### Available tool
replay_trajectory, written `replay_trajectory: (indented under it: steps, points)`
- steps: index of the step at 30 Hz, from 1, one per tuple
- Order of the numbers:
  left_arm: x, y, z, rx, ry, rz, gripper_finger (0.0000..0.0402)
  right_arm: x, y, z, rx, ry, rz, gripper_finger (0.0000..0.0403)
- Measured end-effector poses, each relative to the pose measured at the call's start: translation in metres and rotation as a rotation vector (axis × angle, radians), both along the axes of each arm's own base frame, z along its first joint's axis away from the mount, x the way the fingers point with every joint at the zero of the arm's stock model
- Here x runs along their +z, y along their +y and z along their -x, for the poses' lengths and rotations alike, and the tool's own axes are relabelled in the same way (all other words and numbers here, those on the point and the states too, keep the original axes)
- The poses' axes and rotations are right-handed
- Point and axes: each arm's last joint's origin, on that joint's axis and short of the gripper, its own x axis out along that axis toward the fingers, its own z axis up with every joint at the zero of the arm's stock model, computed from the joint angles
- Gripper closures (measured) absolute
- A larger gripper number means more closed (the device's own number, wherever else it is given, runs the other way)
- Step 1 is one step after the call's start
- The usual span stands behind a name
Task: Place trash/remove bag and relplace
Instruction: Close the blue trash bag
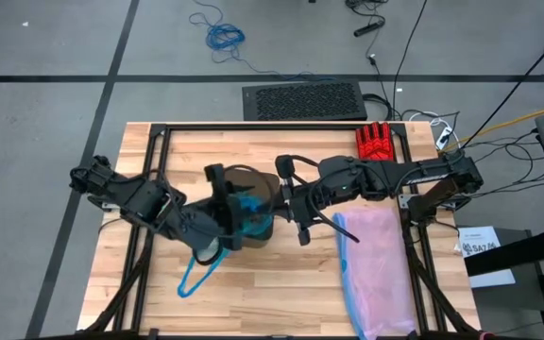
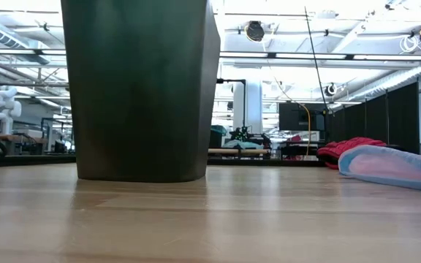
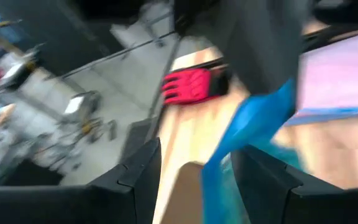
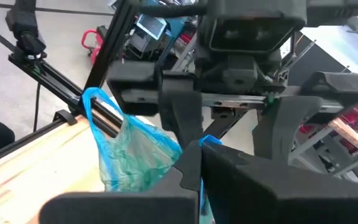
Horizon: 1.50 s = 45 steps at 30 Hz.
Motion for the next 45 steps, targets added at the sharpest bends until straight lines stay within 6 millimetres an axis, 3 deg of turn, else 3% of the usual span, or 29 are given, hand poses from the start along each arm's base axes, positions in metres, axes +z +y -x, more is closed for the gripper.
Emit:
replay_trajectory:
  steps: [5,12,18,24,29,33,36,39,45]
  points:
    - [0.002,0.005,-0.006,-0.030,-0.012,0.026,0.0248,0.000,0.000,0.000,0.000,0.001,-0.001,0.0403]
    - [0.002,0.009,-0.007,-0.023,0.001,0.017,0.0389,-0.003,0.000,0.000,-0.006,0.031,0.004,0.0403]
    - [0.001,0.006,-0.005,-0.037,0.013,0.004,0.0400,-0.006,-0.002,0.001,-0.081,0.072,-0.034,0.0390]
    - [-0.001,0.007,-0.004,-0.023,0.036,-0.017,0.0400,-0.003,-0.004,0.004,-0.125,0.063,-0.033,0.0326]
    - [-0.001,0.004,-0.002,-0.028,0.034,-0.022,0.0401,0.015,-0.008,0.024,-0.124,0.018,-0.037,0.0257]
    - [0.000,-0.001,0.001,-0.020,0.024,-0.043,0.0401,0.030,-0.015,0.052,-0.127,0.013,-0.004,0.0215]
    - [0.002,-0.005,0.005,-0.035,0.016,-0.045,0.0401,0.030,-0.030,0.075,-0.140,0.115,0.115,0.0198]
    - [0.006,-0.007,0.011,-0.052,-0.004,-0.042,0.0401,0.022,-0.052,0.086,-0.110,0.244,0.107,0.0194]
    - [0.019,-0.010,0.023,-0.073,-0.068,-0.044,0.0401,0.003,-0.100,0.069,0.146,0.351,-0.127,0.0200]
